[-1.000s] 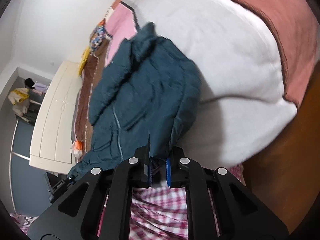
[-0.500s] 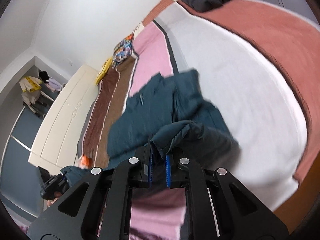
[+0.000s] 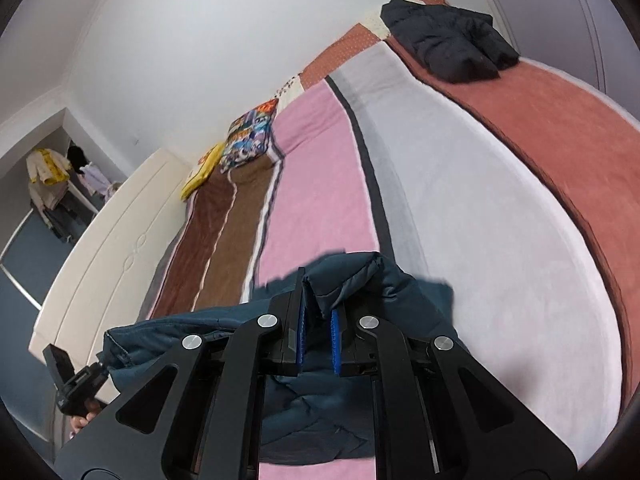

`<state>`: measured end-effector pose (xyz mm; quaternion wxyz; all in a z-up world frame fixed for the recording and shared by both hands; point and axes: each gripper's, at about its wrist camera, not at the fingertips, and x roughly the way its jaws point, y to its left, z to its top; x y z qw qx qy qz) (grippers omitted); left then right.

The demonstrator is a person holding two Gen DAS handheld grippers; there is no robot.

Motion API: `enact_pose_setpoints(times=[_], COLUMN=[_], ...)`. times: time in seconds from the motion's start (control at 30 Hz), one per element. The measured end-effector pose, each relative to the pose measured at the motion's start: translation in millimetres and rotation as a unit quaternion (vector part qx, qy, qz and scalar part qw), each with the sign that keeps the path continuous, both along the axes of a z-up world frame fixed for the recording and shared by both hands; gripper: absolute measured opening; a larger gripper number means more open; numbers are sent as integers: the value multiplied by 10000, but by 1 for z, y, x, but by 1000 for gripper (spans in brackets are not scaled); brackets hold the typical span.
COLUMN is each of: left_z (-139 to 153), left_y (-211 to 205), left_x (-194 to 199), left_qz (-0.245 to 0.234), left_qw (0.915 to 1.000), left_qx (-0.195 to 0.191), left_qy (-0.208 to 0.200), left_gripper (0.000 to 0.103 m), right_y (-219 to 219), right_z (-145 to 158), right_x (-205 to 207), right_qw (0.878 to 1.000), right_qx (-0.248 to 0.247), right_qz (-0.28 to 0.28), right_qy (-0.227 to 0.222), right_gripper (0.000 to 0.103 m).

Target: Fold large clothes

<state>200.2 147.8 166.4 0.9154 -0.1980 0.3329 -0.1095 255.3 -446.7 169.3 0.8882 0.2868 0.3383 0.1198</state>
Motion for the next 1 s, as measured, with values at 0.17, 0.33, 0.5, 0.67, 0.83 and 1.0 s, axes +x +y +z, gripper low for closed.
enact_pose_setpoints(times=[0.17, 0.33, 0.5, 0.67, 0.83, 1.0], left_z=[-3, -35, -79, -121, -161, -186], left_y=[-1, 0, 2, 5, 1, 0], left_x=[68, 134, 179, 213, 229, 236], left_qz=[166, 313, 433, 556, 614, 728], left_qw=[9997, 9983, 9955, 9914, 9870, 9815], left_qx=[27, -31, -13, 14, 84, 0], left_qy=[166, 484, 840, 1187, 1482, 1770], left_gripper=[12, 12, 12, 12, 13, 18], right_y=[11, 16, 26, 36, 37, 37], right_z=[-9, -49, -100, -145, -189, -213], right_x=[69, 135, 188, 220, 239, 243], right_qw=[9993, 9972, 9936, 9893, 9832, 9786], right_qx=[-290, -417, -618, -817, -988, -999], right_qz=[-162, -299, -301, -292, -314, -254], right_qy=[144, 538, 895, 1169, 1500, 1780], right_gripper=[10, 10, 10, 10, 10, 12])
